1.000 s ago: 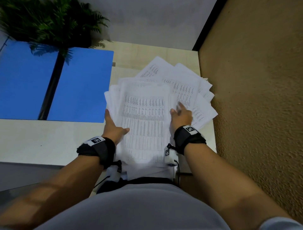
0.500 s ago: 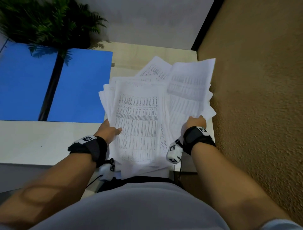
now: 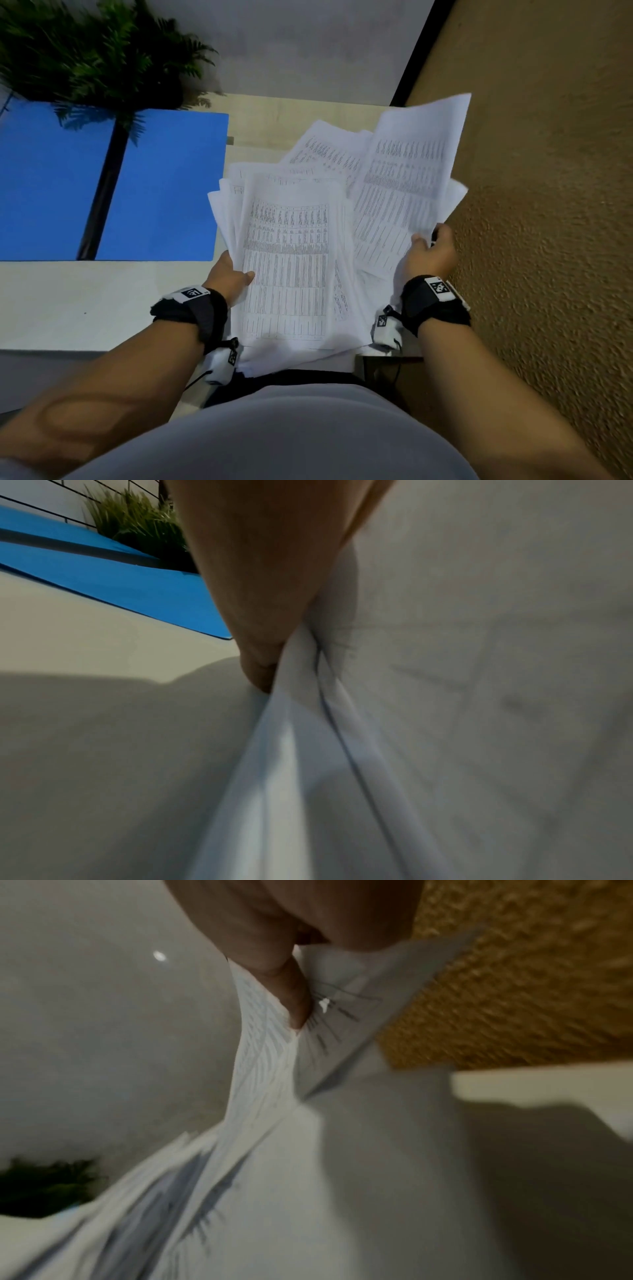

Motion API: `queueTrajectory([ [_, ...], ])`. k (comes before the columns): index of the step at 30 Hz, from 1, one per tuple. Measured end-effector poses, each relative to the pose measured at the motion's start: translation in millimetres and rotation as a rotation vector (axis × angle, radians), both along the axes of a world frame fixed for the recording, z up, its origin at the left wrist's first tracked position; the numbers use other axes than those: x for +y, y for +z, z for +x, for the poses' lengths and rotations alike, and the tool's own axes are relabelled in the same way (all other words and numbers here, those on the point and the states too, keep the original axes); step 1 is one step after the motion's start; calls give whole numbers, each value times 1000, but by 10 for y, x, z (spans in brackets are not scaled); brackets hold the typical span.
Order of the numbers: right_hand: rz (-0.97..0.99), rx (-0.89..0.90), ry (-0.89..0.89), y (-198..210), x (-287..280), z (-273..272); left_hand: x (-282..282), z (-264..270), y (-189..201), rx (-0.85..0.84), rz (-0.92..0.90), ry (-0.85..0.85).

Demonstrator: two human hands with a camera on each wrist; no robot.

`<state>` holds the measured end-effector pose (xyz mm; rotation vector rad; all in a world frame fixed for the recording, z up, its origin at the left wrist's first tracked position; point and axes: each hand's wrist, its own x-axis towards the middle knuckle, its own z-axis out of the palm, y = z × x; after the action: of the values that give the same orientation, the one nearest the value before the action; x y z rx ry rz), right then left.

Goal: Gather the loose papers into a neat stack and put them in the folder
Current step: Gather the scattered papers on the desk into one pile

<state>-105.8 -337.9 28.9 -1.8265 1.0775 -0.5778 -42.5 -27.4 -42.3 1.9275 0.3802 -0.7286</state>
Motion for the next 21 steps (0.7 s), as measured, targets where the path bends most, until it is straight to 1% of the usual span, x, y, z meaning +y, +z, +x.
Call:
queueTrajectory([
  [4, -80, -86, -8, 519, -102, 62, -11, 1, 28, -3, 14, 8],
  [7, -64, -23, 10, 735, -340, 115, -29, -6, 60, -12, 36, -9],
  [8, -111, 41, 37, 786, -411, 109, -37, -12, 63, -13, 42, -8],
  [10, -272, 130, 67, 884, -488, 68, -42, -12, 64, -21, 55, 1],
  [12, -396, 110, 42, 1023, -513, 13, -44, -12, 70, -12, 54, 5],
  [15, -525, -7, -27, 1307, -489, -43, -35, -11, 89, -9, 58, -13],
  [16, -554, -89, -40, 1398, -478, -49, -29, -6, 86, -11, 49, -17],
  [19, -644, -482, -44, 1652, -446, -34, -15, 0, 110, -21, 3, -12],
  [20, -648, -557, -41, 1722, -436, -25, -7, -8, 131, -20, -13, -11],
  [21, -639, -580, -46, 1779, -430, -3, -15, -11, 176, -21, -28, -13],
])
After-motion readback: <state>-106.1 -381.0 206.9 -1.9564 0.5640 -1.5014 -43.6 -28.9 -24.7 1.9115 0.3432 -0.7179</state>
